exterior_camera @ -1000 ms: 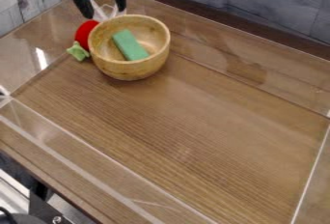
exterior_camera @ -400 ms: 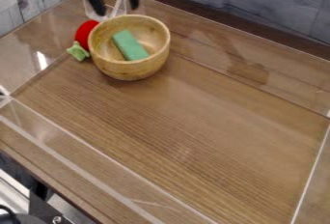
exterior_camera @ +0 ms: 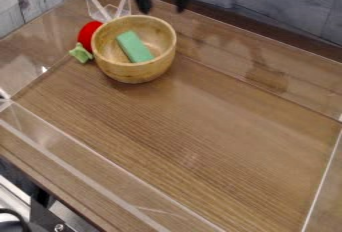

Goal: Put the green stick in the brown bowl

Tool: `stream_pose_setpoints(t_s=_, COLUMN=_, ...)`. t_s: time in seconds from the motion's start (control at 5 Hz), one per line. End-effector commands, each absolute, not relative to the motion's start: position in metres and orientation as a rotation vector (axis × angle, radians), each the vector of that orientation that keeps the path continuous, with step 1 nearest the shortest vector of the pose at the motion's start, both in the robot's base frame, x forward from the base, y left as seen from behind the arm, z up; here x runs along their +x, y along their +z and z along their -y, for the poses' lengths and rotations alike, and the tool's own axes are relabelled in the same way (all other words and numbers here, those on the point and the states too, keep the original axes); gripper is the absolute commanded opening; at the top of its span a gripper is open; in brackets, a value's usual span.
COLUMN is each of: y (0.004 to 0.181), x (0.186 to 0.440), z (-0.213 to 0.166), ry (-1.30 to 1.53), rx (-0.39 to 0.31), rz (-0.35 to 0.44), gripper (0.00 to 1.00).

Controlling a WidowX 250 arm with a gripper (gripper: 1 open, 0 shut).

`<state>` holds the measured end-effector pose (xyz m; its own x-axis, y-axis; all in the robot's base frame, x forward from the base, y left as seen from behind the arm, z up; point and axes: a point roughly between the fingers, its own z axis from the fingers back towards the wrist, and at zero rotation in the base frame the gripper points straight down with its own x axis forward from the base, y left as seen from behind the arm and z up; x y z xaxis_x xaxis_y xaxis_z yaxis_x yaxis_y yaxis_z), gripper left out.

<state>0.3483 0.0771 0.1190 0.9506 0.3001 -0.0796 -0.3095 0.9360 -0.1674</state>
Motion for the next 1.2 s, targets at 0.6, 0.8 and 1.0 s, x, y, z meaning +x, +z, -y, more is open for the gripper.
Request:
stream_pose_setpoints(t_s=0.6, y=0.159, x=0.334, z=0.035, ry=0.182, rx=-0.161, rz=0.023, gripper=1.00)
stream_pose_setpoints(t_s=0.8, y=0.168, x=0.334, z=0.033, ry=0.191, rx=-0.158, rz=0.029, gripper=1.00)
stream_pose_setpoints(t_s=1.0, y=0.166, x=0.331, z=0.027, ry=0.188, rx=-0.157, rz=0.036, gripper=1.00)
